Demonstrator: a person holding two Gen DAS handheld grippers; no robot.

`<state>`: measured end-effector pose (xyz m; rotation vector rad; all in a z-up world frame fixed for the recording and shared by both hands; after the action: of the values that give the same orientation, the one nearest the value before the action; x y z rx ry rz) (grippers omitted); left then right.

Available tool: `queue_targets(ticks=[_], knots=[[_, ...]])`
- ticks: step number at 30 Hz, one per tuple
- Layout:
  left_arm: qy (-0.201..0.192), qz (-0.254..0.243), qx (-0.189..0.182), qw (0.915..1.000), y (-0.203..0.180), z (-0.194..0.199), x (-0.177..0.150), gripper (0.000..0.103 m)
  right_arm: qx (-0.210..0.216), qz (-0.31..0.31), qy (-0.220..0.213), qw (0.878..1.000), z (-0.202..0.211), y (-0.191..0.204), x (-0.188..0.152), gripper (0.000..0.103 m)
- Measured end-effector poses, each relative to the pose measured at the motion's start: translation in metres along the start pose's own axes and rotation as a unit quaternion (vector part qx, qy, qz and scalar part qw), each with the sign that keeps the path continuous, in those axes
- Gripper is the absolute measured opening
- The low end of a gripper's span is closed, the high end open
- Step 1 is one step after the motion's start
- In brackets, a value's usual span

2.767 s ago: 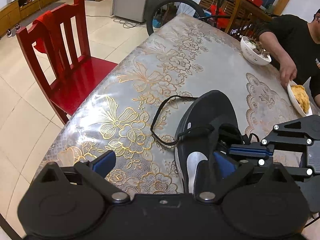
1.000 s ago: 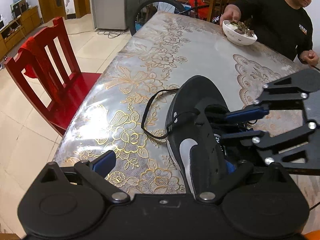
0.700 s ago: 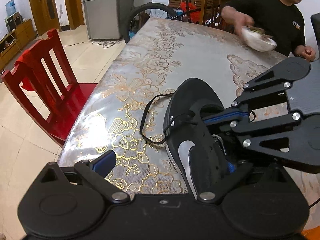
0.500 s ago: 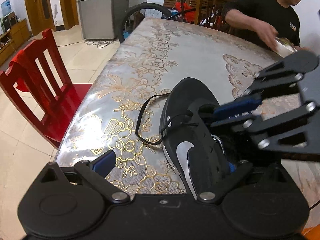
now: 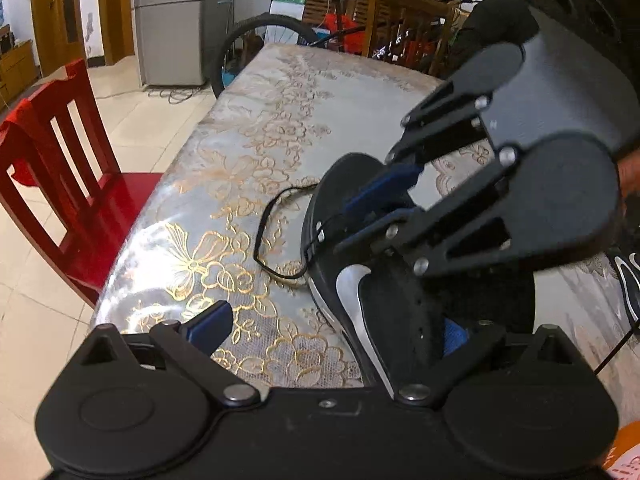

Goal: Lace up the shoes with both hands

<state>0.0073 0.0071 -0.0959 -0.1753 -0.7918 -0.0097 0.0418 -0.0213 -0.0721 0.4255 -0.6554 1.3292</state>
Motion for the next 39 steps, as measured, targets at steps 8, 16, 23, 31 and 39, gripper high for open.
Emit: queue_targets(ticks=[8, 16, 23, 31, 39], knots=[[0.021, -0.022, 0.004, 0.9995, -0.004, -0.01, -0.004, 0.101, -0.003, -0.03, 0.01, 1.0, -0.004, -0.005, -0.004, 0.034], [0.019, -0.025, 0.008, 0.9995, -0.005, -0.01, -0.005, 0.101, -0.029, -0.054, -0.026, 0.998, 0.012, -0.004, 0.004, 0.035], [0.008, -0.008, 0.025, 0.9996, -0.004, -0.008, -0.009, 0.101, -0.027, -0.035, -0.035, 0.998, 0.016, 0.0, 0.004, 0.035], [0.0, 0.017, 0.015, 0.9997, -0.002, -0.009, -0.013, 0.101, -0.009, -0.005, 0.015, 1.0, -0.008, 0.006, 0.002, 0.034], [0.014, -0.024, 0.022, 0.9994, -0.007, -0.022, -0.015, 0.102, -0.009, -0.124, -0.02, 0.992, 0.003, -0.014, 0.013, 0.003]])
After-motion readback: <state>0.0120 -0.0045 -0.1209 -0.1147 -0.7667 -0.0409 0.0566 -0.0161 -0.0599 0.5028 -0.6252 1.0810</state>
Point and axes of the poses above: each gripper's, at about its wrist camera, not at the fingertips, and z roughly against the way its jaws point, y to its left, x to its top, the point moved 8 cm from there along -z, roughly the way its jaws point, and after that the axes turned 9 degrees about -y, right-handed, at the moved point
